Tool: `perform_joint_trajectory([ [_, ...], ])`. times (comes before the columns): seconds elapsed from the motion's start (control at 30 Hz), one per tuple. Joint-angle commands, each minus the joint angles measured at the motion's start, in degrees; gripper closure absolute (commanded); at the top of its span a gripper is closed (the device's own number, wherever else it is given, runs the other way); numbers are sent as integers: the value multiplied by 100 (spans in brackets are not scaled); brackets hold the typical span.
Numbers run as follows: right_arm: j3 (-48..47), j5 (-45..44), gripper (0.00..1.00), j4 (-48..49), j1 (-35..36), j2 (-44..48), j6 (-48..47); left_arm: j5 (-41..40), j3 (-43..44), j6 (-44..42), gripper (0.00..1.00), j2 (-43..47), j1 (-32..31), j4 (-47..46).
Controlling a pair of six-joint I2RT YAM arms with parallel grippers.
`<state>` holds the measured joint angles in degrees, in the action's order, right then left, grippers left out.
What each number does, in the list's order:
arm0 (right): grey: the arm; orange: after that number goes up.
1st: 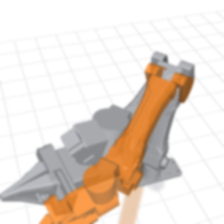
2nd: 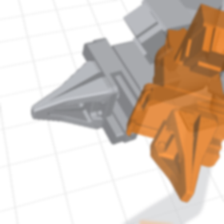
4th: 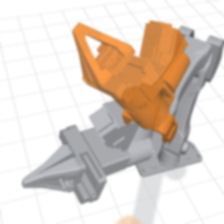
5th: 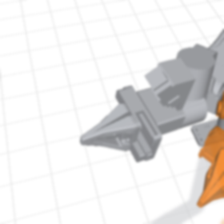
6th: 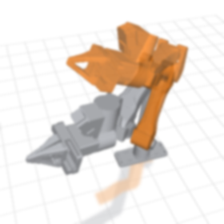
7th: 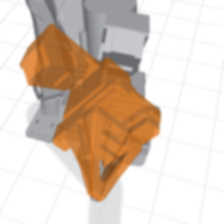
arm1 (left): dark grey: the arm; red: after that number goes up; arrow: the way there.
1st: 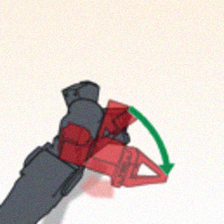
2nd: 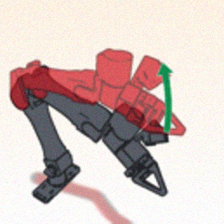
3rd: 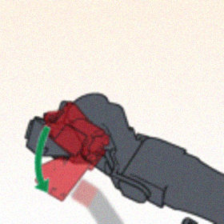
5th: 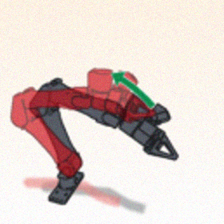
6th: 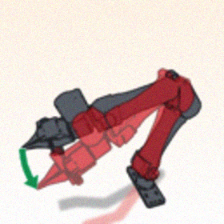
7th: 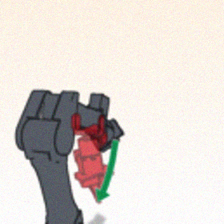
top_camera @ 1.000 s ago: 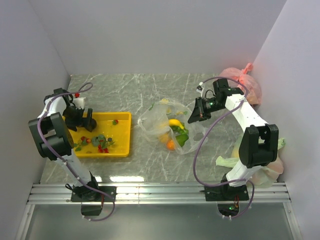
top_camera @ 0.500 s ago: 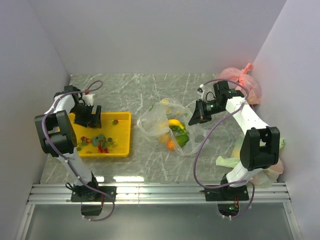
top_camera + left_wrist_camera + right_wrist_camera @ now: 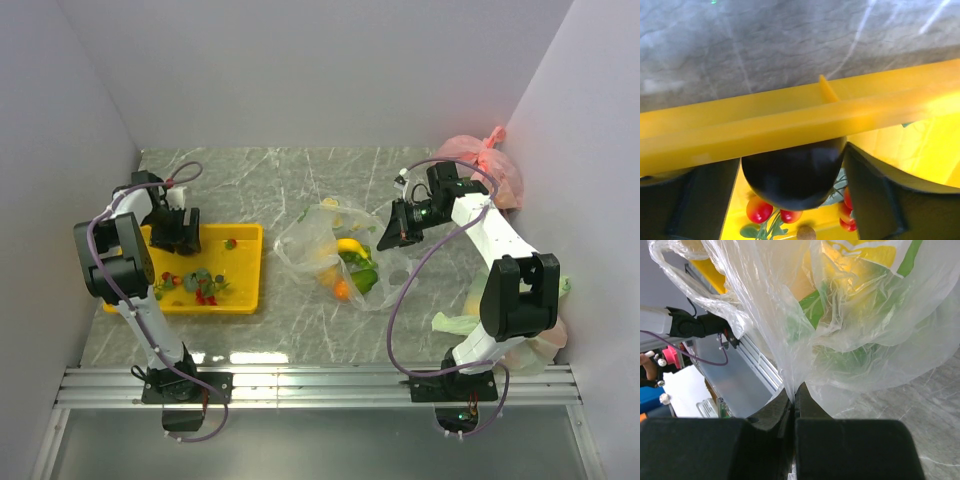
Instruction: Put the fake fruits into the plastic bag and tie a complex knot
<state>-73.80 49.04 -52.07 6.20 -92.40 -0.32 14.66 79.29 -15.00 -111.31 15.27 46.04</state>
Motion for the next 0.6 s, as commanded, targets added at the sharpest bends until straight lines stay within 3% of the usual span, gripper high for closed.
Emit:
perform_joint_trajectory([
  [0.0,-126,-34,100,22,-31,117,-91,371,-36,-11,16,100,-68,-96],
  [0.13,-108,-52,100,31,-31,126,-118,748,-72,-221,38,442,-68,167],
  [0.23,-82,-26,100,83,-31,152,-83,1118,243,-319,47,758,-120,658],
  [0.37,-3,9,100,162,-31,187,-47,1750,1034,-512,52,1207,-532,1362],
  [0.53,67,80,100,241,-31,187,-4,2331,2334,-109,46,1559,-2060,1426],
  [0.57,76,88,100,259,-31,196,14,2297,2476,-38,46,1559,-2620,1321],
])
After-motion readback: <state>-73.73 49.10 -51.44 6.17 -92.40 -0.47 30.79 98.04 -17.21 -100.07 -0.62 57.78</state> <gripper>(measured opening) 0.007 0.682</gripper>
